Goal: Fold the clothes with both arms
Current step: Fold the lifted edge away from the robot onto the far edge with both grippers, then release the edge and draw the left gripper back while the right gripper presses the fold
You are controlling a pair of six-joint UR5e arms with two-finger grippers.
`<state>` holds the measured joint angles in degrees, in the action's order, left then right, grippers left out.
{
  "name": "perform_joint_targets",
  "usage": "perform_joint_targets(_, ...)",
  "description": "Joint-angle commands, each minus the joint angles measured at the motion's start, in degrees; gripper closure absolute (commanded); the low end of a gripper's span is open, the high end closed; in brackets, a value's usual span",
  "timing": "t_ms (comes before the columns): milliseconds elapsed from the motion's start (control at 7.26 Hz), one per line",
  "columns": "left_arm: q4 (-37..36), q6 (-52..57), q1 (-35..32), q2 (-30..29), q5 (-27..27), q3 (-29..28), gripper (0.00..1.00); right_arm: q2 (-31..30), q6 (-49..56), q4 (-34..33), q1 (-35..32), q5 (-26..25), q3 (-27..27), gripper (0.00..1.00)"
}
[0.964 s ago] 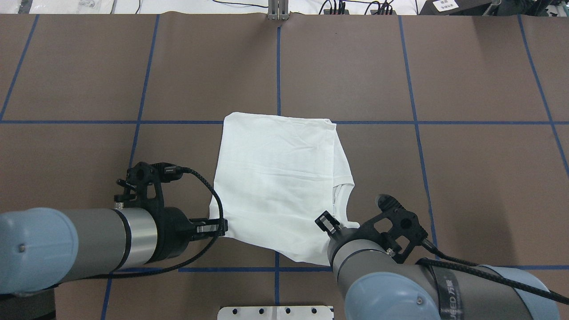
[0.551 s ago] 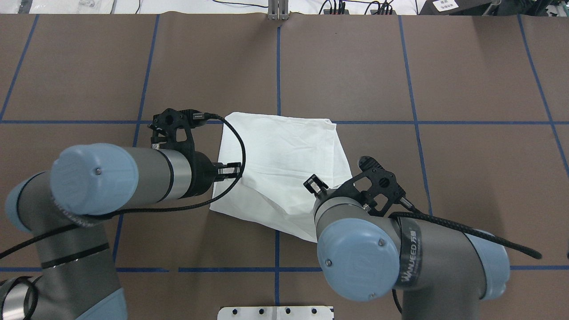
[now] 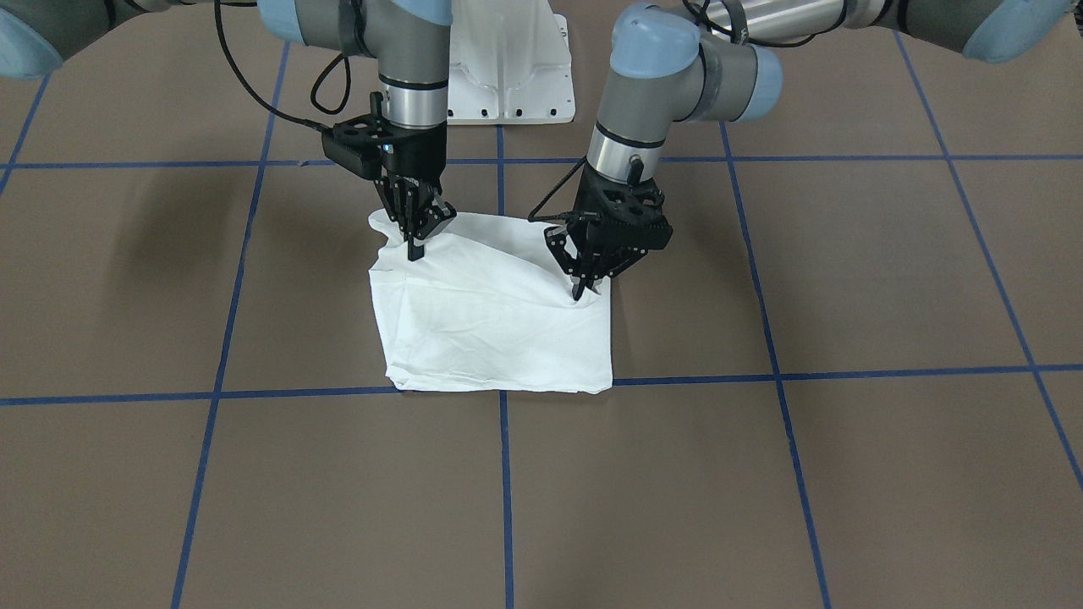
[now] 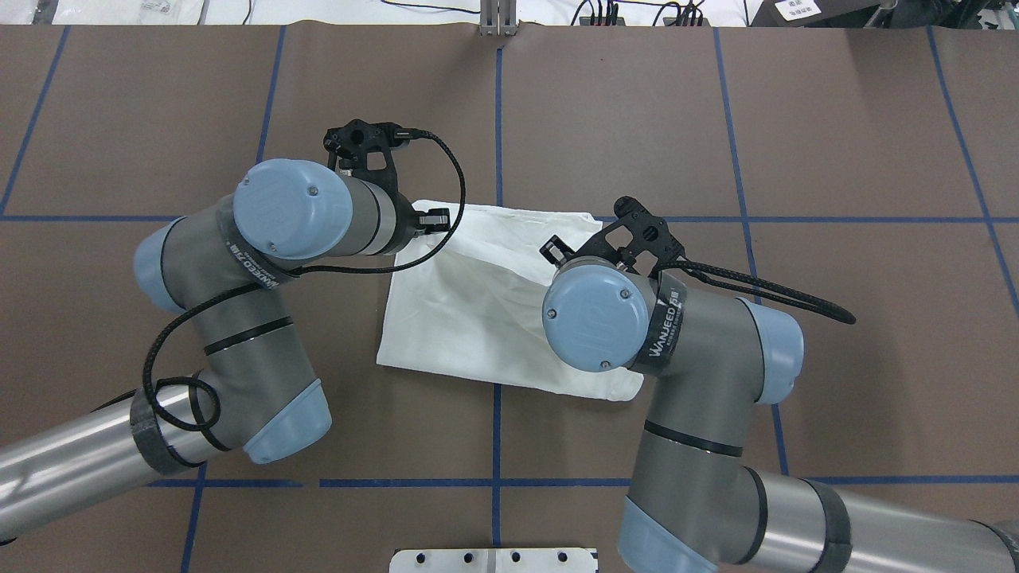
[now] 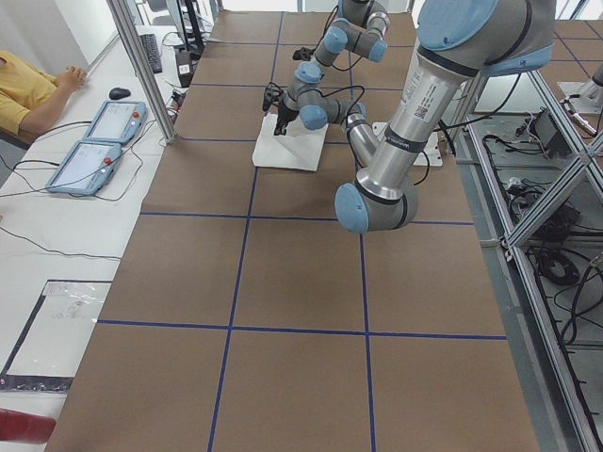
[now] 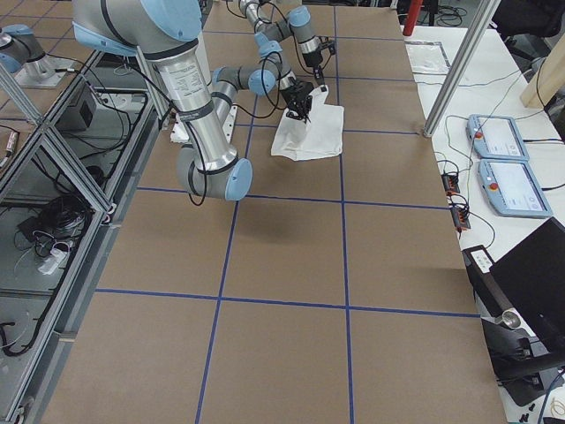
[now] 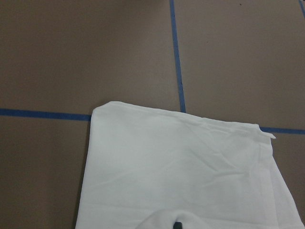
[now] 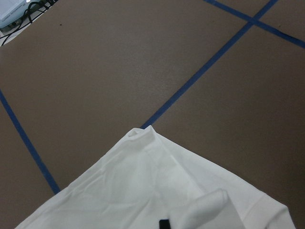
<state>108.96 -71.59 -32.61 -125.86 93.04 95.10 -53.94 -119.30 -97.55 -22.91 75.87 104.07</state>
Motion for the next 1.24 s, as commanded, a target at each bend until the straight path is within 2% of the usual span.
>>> perform_joint_targets(0, 6.7, 1.2, -0.3, -0.9, -0.1, -8.7, 1.00, 2.8, 2.8, 7.3, -1.6, 0.3, -9.8, 1.00)
perform_joint_targets(138, 6.9, 1.2, -0.3, -0.8, -0.1, -9.1, 1.00, 3.6, 3.7, 9.1, -2.0, 0.3, -12.2, 1.00)
perform_joint_targets(413, 7.0, 1.2, -0.3, -0.8, 0.0, -9.1, 1.00, 3.6, 4.5, 9.5, -3.0, 1.2, -12.6, 1.00)
perform_joint_targets(551, 7.0, 1.9, -0.3, -0.7, 0.0, -9.1, 0.77, 3.5, 6.9, 9.4, -3.3, 1.4, -12.6, 0.96)
perform_joint_targets(688, 7.1, 7.5, -0.5, -0.5, 0.0, -8.6, 0.01, 3.7, 15.7, 9.5, -3.4, 1.4, -12.8, 0.01)
perform_joint_targets(826, 7.2, 12.6, -2.7, 0.1, 0.6, -6.8, 0.00, 3.8, 16.4, 9.4, -4.0, 1.9, -12.8, 0.00)
perform_joint_targets(1101, 7.3, 22.1, -7.4, 4.6, 6.9, -3.3, 0.00, 5.9, 17.6, 9.2, -3.2, 2.4, -13.5, 0.00)
